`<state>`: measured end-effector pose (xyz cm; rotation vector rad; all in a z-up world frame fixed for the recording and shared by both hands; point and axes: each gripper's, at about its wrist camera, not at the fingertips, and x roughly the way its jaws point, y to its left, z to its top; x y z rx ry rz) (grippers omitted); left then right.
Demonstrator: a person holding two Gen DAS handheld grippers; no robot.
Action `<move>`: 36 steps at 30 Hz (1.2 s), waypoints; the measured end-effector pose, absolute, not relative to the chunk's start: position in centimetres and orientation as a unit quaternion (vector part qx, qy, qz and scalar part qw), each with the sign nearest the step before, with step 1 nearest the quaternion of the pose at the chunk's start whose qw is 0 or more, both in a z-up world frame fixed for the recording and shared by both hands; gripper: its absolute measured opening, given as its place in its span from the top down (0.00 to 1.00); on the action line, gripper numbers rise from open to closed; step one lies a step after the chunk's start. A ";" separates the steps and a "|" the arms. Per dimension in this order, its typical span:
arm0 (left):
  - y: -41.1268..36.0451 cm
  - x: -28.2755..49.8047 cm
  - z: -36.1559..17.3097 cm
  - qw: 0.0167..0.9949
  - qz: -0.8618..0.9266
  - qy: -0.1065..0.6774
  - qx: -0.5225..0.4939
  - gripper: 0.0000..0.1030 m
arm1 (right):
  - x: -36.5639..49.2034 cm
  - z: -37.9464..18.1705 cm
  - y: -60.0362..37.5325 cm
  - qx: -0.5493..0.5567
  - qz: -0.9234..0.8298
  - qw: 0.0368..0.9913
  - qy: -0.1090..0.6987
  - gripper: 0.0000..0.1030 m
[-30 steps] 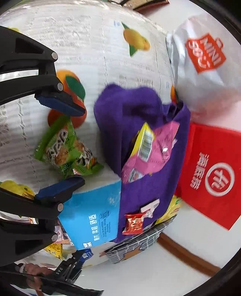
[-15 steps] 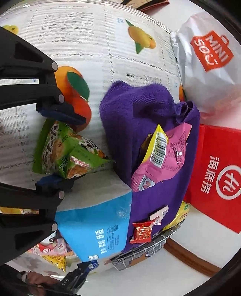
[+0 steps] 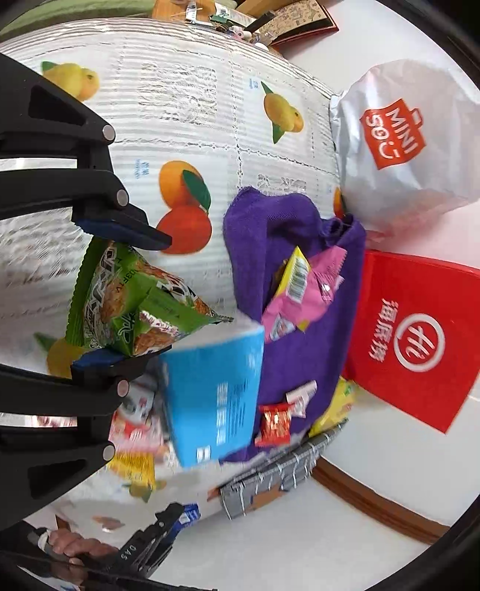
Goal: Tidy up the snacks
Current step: 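Carry the green bag toward the purple towel with the left tool while the right carries the blue packet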
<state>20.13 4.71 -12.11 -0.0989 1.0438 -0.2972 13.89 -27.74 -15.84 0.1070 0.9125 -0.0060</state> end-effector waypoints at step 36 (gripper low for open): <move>1.2 21.7 -3.7 0.890 -0.149 0.428 -0.050 0.55 | 17.1 -7.0 -23.6 0.032 0.045 0.924 0.378 0.57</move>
